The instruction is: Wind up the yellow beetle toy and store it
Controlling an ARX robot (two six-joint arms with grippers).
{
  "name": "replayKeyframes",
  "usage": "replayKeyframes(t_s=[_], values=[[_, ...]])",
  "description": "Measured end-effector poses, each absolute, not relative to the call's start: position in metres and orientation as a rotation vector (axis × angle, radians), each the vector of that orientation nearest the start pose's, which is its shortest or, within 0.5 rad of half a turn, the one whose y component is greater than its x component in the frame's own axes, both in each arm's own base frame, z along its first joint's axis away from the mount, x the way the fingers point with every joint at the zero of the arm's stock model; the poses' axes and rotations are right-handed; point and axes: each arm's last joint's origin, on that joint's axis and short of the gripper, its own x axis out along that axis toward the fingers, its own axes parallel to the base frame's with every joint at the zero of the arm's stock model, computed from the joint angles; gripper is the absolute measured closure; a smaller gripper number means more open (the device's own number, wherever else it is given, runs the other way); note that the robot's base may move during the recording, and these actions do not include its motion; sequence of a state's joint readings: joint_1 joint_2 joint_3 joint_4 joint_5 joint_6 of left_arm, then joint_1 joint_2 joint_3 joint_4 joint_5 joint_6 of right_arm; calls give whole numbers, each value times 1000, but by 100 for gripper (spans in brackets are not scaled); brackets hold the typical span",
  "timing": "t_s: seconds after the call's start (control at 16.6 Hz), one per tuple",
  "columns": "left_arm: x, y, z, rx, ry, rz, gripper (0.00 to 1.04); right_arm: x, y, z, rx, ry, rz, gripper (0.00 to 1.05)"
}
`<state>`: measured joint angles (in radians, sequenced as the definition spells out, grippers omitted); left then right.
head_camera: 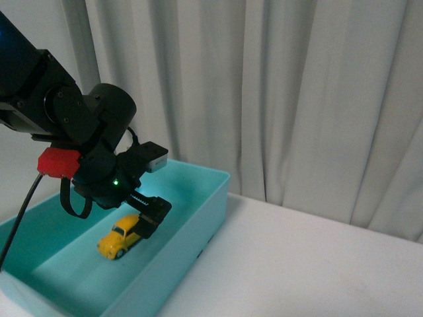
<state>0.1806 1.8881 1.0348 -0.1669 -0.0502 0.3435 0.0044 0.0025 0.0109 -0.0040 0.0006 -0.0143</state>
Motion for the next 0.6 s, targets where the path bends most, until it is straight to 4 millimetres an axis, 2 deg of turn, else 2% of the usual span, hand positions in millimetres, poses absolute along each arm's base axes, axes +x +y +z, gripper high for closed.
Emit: replayKeyframes(t_s=[0.12,0.24,0.36,0.42,0.48,0.54,0.6], values=[[354,68,166,243,941,33,7,97,0,167,-14,-4,3,7],[341,72,202,204,834,-1,7,97,0,167,-14,-4,4,7],[320,73,231,188,736,-27,7,97,0,167,-14,-5,4,7],[299,72,251,187,660,-38,7,97,0,167,-14,-4,4,7],[281,68,260,197,561,-39,8,97,0,167,-14,-4,4,7],[266,61,256,165,300,-16,20,97,0,167,-14,-5,3,7],[242,50,244,116,181,-7,31,97,0,167,-14,-4,3,7]])
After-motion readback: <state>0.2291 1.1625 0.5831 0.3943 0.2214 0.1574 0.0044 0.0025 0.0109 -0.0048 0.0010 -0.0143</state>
